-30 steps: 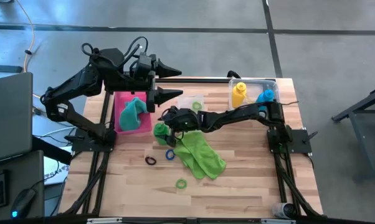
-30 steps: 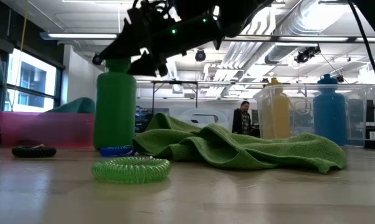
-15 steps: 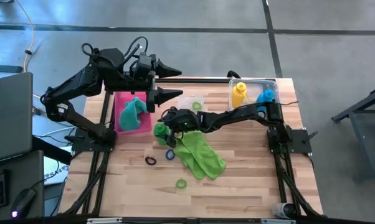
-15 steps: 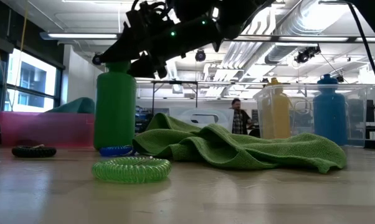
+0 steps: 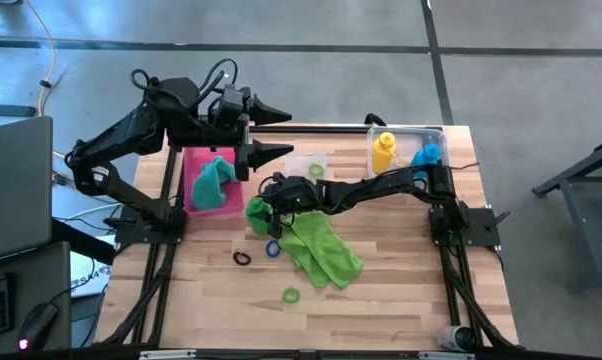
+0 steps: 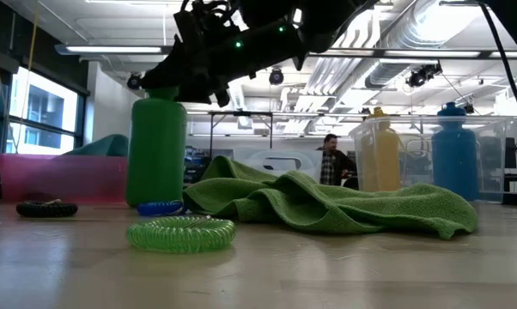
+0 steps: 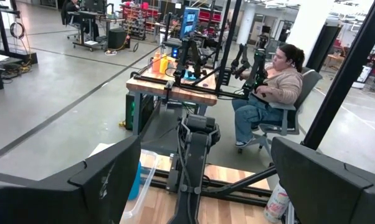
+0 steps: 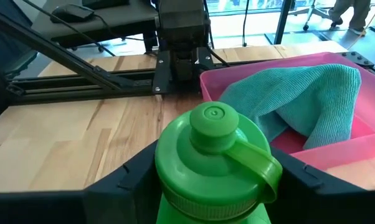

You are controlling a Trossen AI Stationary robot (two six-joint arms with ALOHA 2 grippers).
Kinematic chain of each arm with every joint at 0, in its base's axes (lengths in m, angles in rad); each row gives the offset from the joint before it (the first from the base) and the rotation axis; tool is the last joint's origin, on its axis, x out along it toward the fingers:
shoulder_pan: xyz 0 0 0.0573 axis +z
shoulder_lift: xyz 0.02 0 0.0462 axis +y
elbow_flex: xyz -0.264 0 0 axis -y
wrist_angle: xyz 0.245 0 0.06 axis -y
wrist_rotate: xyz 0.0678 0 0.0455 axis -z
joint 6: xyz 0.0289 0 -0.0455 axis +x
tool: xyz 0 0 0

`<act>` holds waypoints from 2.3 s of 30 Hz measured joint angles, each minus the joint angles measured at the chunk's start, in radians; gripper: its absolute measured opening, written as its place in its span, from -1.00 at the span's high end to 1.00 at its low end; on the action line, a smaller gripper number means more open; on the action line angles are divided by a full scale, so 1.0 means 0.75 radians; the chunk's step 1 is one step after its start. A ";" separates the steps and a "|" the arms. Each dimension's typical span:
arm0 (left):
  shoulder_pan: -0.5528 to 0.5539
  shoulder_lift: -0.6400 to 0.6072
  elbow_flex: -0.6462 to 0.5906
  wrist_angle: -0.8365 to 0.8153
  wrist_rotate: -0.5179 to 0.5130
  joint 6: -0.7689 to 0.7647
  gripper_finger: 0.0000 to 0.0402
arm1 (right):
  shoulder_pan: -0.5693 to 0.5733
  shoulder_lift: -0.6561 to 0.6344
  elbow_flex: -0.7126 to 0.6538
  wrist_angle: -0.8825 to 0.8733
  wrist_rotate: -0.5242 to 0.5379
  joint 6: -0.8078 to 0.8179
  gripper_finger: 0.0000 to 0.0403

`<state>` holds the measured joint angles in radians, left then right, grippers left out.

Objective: Pick & Place Sports Items
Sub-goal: Put the green water bottle into the right transparent bin

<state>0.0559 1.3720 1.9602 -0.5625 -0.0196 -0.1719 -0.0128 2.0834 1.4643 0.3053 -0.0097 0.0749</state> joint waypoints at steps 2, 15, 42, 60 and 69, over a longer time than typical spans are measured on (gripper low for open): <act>0.000 0.000 0.000 0.000 0.000 0.000 -0.76 | -0.001 -0.010 0.000 -0.002 0.000 0.010 0.01; 0.000 0.000 0.000 0.000 0.000 0.000 -0.76 | 0.003 -0.198 -0.001 -0.061 0.068 0.067 0.00; 0.000 0.000 0.000 0.004 -0.001 0.000 -0.76 | -0.033 -0.780 -0.029 -0.618 0.649 0.185 -0.02; 0.000 0.000 0.000 0.004 0.000 0.000 -0.76 | 0.005 -1.364 -0.453 -0.820 1.081 0.350 -0.01; 0.000 0.000 0.000 0.004 0.000 0.000 -0.76 | 0.053 -1.580 -0.511 -1.122 1.220 0.456 -0.01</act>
<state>0.0559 1.3720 1.9602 -0.5594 -0.0196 -0.1719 0.0271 0.8982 1.0809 -0.5364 0.9050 0.4170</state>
